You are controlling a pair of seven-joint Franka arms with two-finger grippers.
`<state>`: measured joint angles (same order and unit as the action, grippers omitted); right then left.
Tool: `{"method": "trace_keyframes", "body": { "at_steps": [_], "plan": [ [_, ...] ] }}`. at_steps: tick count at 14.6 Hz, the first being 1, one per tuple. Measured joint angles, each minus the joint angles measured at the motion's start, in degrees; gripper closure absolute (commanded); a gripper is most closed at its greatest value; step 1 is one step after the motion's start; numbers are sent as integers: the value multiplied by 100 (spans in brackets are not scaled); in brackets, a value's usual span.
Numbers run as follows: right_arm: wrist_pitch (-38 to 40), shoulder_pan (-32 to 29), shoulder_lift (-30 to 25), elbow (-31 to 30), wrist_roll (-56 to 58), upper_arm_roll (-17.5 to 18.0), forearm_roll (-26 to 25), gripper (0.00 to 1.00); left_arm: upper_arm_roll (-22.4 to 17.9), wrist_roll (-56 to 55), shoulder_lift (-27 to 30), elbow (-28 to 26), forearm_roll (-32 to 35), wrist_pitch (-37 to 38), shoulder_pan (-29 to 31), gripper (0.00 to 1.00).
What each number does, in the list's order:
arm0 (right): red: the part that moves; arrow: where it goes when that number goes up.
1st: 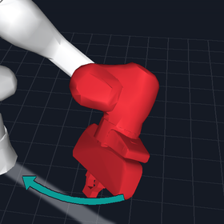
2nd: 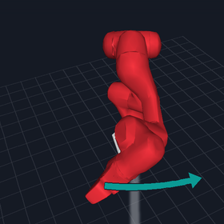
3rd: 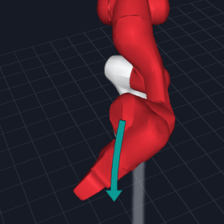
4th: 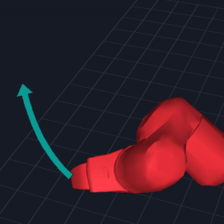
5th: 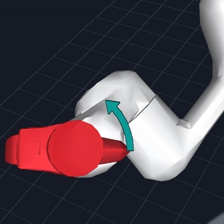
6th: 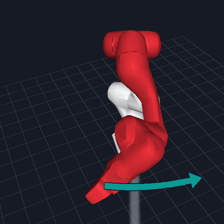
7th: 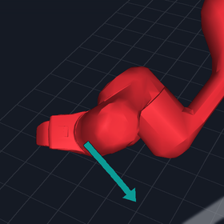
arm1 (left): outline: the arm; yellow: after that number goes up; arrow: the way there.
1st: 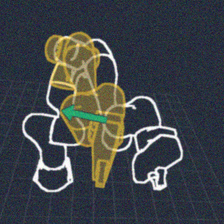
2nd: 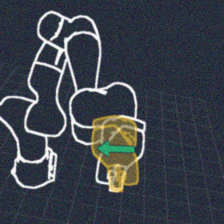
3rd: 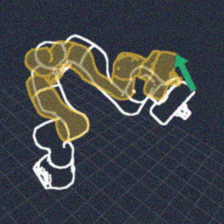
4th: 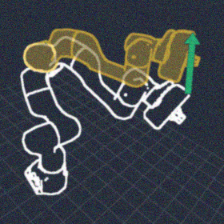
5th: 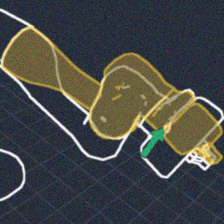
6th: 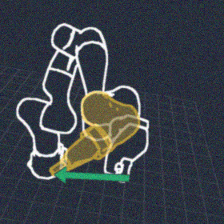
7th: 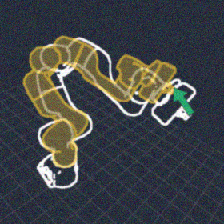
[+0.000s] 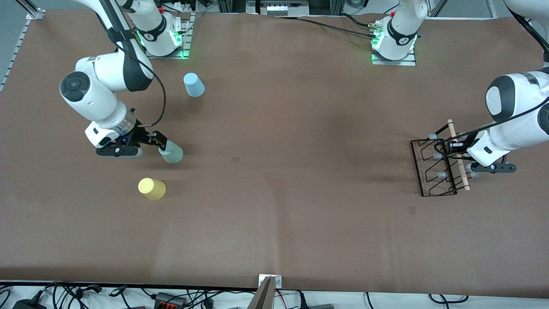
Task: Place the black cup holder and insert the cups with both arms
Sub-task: 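Grasp the teal cup with the right gripper while the left gripper grasps the rack rod, then carry the black rack to the table middle with the left gripper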
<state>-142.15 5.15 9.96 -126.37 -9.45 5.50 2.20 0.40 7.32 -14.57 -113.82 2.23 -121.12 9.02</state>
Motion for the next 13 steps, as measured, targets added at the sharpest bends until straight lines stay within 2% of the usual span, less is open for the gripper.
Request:
{"method": "trace_keyframes", "body": {
  "at_steps": [1, 7, 9, 11, 13],
  "plan": [
    [-110, 6, 73, -14, 0, 0, 0, 0, -4, -2, 0, 0, 2, 0, 15, 99],
    [-341, 6, 301, -182, -3, -2, 0, 0, 16, 2, 15, 38, 2, 25, 21, 99],
    [-433, 12, 367, -271, -4, -2, 0, 0, 104, 9, 105, 223, 2, 384, 4, 99],
    [-574, 65, 474, -294, -4, 0, 0, 0, 464, 25, 307, 456, 2, 839, -10, 99],
    [-702, 140, 596, -296, -8, 2, 0, 0, 1073, -156, 504, 656, 1, 1243, -41, 99]
  ]
}}
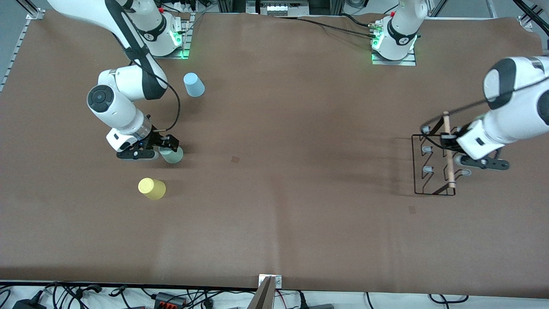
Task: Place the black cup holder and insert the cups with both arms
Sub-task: 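Carry the black rack to the table middle with the left gripper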
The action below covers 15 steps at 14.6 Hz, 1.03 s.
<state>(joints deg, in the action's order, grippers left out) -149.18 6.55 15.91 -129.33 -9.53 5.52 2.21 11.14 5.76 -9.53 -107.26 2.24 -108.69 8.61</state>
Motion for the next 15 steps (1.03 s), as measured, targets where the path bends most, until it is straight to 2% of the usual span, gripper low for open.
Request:
{"method": "trace_keyframes", "body": {
  "at_steps": [4, 8, 13, 14, 15],
  "plan": [
    [-52, 26, 116, -1, -5, -1, 0, 0, 1231, -886, 75, 143, -6, 193, -84, 99],
    [-52, 28, 173, -8, -5, -1, 0, 0, 2229, -2195, -307, 356, -8, 123, -242, 99],
    [-53, 27, 179, -14, -8, -4, 0, 1, 2334, -3180, -1323, 1173, -2, 78, -1204, 99],
    [-56, 27, 178, -14, -8, -4, 0, 5, 2333, -3362, -1510, 1266, -1, 7, -1327, 99],
    [-64, 27, 179, -14, -10, -4, 0, 13, 2334, -3546, -1663, 1314, -1, -173, -1408, 99]
  ]
}}
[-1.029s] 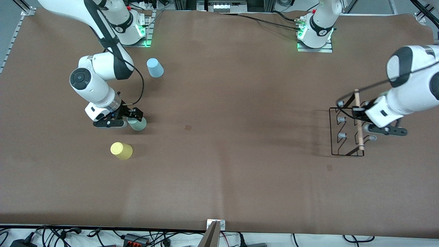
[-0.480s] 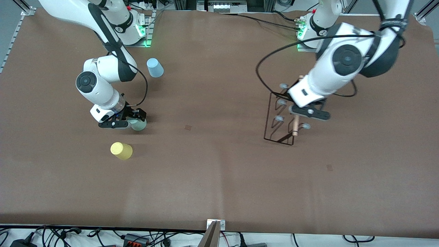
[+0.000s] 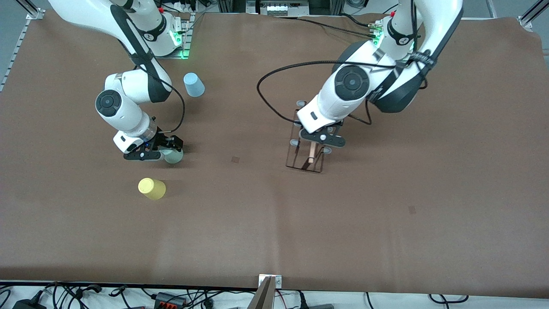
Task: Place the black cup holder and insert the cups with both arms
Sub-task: 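Carry the black rack to the table middle with the left gripper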
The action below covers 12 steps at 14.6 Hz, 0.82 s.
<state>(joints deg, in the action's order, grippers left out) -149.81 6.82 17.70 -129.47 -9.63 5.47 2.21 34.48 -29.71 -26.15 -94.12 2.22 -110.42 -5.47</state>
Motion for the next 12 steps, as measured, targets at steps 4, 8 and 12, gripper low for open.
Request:
{"method": "trace_keyframes", "body": {
  "at_steps": [4, 8, 12],
  "plan": [
    [-35, -1, -9, 2, -4, -1, 0, 59, -2, -661, -363, 91, 0, -597, -209, 99],
    [-38, 0, -15, 0, -6, -2, 0, 76, -4, -1125, -538, 108, 0, -974, -438, 99],
    [116, 0, -247, 62, -6, -1, 0, 76, -9, -1226, -643, 116, 0, -1197, -560, 99]
  ]
}}
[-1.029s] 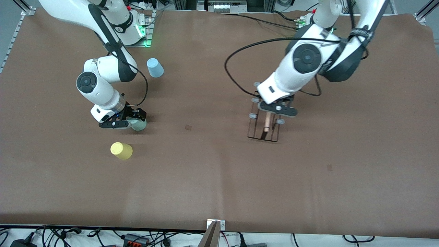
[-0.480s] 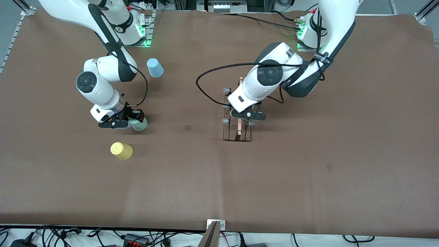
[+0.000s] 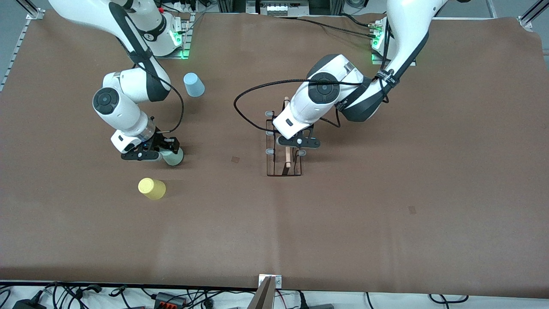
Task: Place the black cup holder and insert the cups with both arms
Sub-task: 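Carry the black rack to the table middle with the left gripper, then lift the teal cup with the right gripper while the left gripper withdraws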
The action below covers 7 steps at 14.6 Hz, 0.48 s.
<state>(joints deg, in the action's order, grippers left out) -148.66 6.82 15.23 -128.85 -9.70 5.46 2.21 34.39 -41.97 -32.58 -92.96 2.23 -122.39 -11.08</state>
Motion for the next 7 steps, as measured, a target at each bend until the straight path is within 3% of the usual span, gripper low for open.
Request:
{"method": "trace_keyframes", "body": {
  "at_steps": [2, 3, 4, 5, 7],
  "plan": [
    [487, 0, -349, 72, 0, 1, 0, 76, -7, -76, -49, 1, 0, -6, -49, 99],
    [743, 1, -545, 108, 0, 5, 0, 76, -12, -103, -68, 2, 0, -7, -60, 94],
    [973, 2, -723, 139, 0, 13, 0, 76, -15, -120, -85, 2, 0, -9, -72, 63],
    [1150, 3, -861, 164, 0, 21, 0, 76, -18, -131, -97, 2, 0, -10, -90, 1],
    [1358, 4, -1004, 209, 0, 30, 0, 76, -21, -139, -101, 21, 76, -15, -125, 0]
  ]
}}
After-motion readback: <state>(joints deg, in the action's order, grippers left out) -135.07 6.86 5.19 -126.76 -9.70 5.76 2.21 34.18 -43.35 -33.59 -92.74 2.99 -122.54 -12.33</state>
